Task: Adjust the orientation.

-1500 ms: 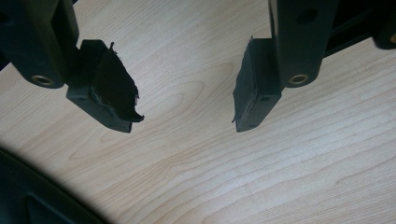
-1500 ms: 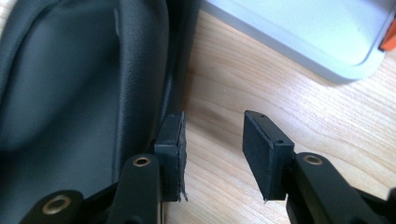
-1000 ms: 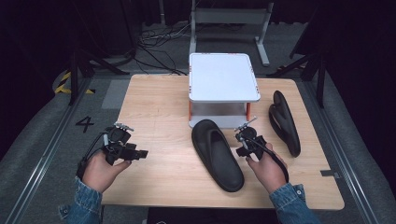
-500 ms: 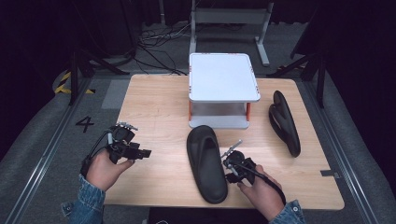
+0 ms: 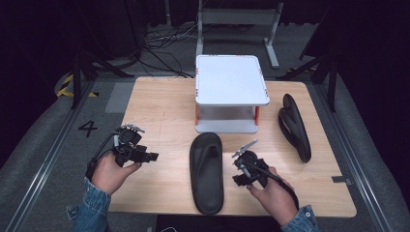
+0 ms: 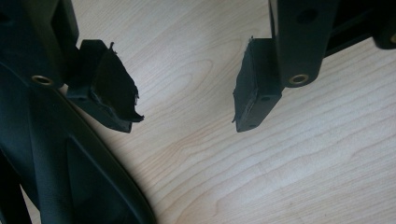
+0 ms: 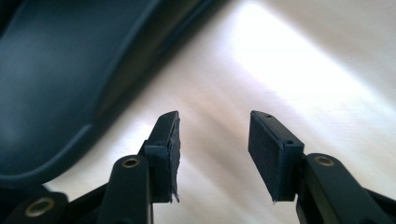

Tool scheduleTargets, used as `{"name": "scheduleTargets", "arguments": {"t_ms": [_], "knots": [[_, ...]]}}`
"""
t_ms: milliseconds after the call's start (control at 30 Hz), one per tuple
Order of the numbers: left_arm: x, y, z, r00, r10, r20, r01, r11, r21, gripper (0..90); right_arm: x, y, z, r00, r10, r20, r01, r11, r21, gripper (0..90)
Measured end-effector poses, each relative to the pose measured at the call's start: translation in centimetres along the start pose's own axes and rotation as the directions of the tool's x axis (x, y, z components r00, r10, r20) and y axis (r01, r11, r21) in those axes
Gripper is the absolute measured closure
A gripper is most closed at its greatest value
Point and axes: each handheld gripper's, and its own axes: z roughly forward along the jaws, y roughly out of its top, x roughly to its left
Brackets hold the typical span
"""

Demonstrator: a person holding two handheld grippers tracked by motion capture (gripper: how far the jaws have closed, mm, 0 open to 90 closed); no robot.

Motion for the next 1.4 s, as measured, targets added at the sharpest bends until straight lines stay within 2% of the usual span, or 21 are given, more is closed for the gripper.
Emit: {"name": "scheduleTargets", "arguments": {"t_ms": [100,167,300,433,533,667,800,900,1000,1167,1300,1400], "knots": [[0.1,0.6,-0.1,0.9999,0.015,-0.005,-0.015,0.9998,-0.01,37.3,-2.1,0.1,-1.7,0.9986,0.04,0.034,-0.039,0.998,-0.052,51.7],[0.5,1.1,-0.1,0.9993,0.02,-0.031,-0.02,0.9997,-0.013,35.5,-3.6,0.1,-3.0,0.9956,0.073,0.059,-0.068,0.994,-0.081,51.3],[1.3,2.0,-0.2,0.9981,0.007,-0.062,-0.008,0.9996,-0.026,34.0,-6.3,0.0,-5.2,0.9866,0.129,0.1,-0.116,0.985,-0.128,51.6],[1.7,2.5,0.0,0.9973,0.01,-0.072,-0.012,0.9995,-0.031,33.9,-7.7,-0.1,-6.1,0.9798,0.163,0.116,-0.144,0.978,-0.15,51.7],[2.2,2.6,0.4,0.9965,0.017,-0.082,-0.02,0.9992,-0.034,33.0,-9.8,-0.3,-7.2,0.9706,0.194,0.142,-0.167,0.969,-0.184,51.5],[2.6,2.4,0.7,0.996,0.02,-0.087,-0.022,0.9993,-0.031,31.9,-12.6,-0.2,-8.0,0.9579,0.247,0.146,-0.213,0.953,-0.213,50.3],[2.7,2.1,0.6,0.9959,0.019,-0.088,-0.022,0.9993,-0.029,31.7,-15.4,0.0,-8.0,0.9401,0.305,0.152,-0.268,0.938,-0.221,45.7],[2.9,2.0,0.6,0.996,0.011,-0.089,-0.013,0.9995,-0.027,31.7,-17.2,0.2,-7.7,0.9299,0.325,0.173,-0.285,0.933,-0.218,45.3],[2.8,1.8,0.8,0.9956,0.009,-0.093,-0.012,0.9996,-0.025,31.7,-18.9,0.4,-7.4,0.9123,0.359,0.197,-0.317,0.923,-0.216,45.3],[2.8,1.4,0.8,0.996,0.01,-0.089,-0.012,0.9998,-0.017,31.6,-21.1,0.7,-7.0,0.8895,0.393,0.234,-0.348,0.914,-0.211,45.5],[2.8,0.9,0.9,0.996,-0.001,-0.089,0.0,1.0,-0.01,31.6,-22.8,1.2,-6.3,0.8768,0.41,0.251,-0.367,0.908,-0.202,45.8],[2.9,0.6,0.9,0.9958,0.004,-0.092,-0.004,1.0,0.001,31.6,-23.5,1.5,-5.8,0.8733,0.412,0.26,-0.372,0.908,-0.191,45.8]]}}
